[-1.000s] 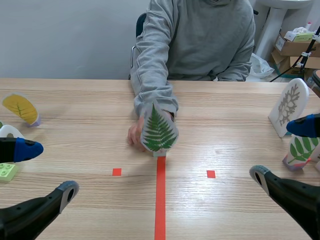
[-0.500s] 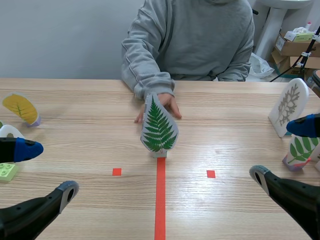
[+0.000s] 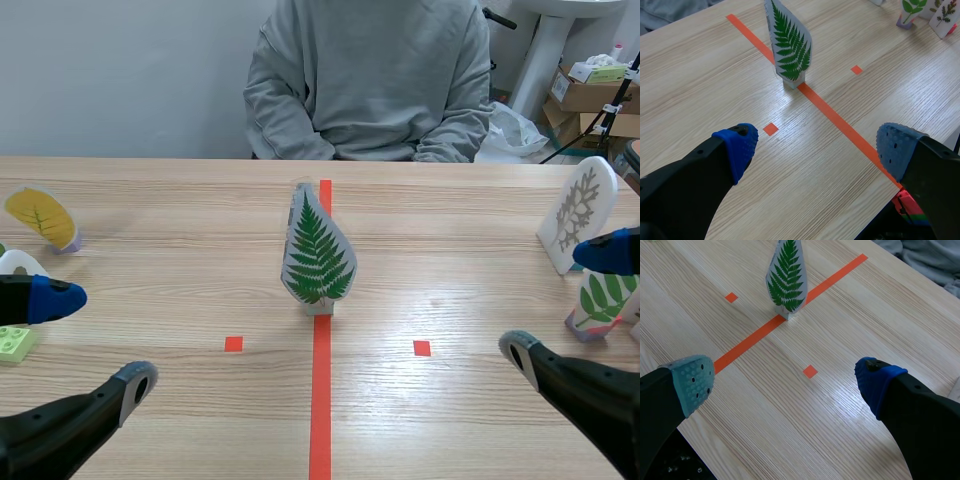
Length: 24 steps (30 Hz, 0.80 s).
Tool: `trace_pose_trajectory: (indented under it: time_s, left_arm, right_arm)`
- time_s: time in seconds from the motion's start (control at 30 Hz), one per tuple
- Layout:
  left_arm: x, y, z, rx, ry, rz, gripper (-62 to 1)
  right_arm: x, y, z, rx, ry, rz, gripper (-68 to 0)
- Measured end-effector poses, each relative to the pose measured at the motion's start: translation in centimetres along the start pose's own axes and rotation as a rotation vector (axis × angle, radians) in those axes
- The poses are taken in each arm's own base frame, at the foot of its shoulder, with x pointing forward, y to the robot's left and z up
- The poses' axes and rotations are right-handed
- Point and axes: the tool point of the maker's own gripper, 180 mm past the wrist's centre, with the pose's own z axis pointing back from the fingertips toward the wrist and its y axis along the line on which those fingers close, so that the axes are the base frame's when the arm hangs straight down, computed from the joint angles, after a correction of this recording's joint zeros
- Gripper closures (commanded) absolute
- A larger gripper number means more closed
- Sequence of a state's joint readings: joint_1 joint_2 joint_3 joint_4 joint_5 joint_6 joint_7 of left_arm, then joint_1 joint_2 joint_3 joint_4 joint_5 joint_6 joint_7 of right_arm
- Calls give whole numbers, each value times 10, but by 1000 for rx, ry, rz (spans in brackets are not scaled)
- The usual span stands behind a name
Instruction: Do the leaf sorting experiment
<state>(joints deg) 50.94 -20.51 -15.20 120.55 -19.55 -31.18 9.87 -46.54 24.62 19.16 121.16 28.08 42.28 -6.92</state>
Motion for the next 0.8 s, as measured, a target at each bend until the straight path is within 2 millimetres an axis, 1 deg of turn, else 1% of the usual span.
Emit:
trace_pose_trajectory:
  time_s: [0.8]
  left_arm:
    - [0, 0, 0, 0, 0, 0, -510]
  right_arm:
    - [-2, 0, 0, 0, 9, 0, -574]
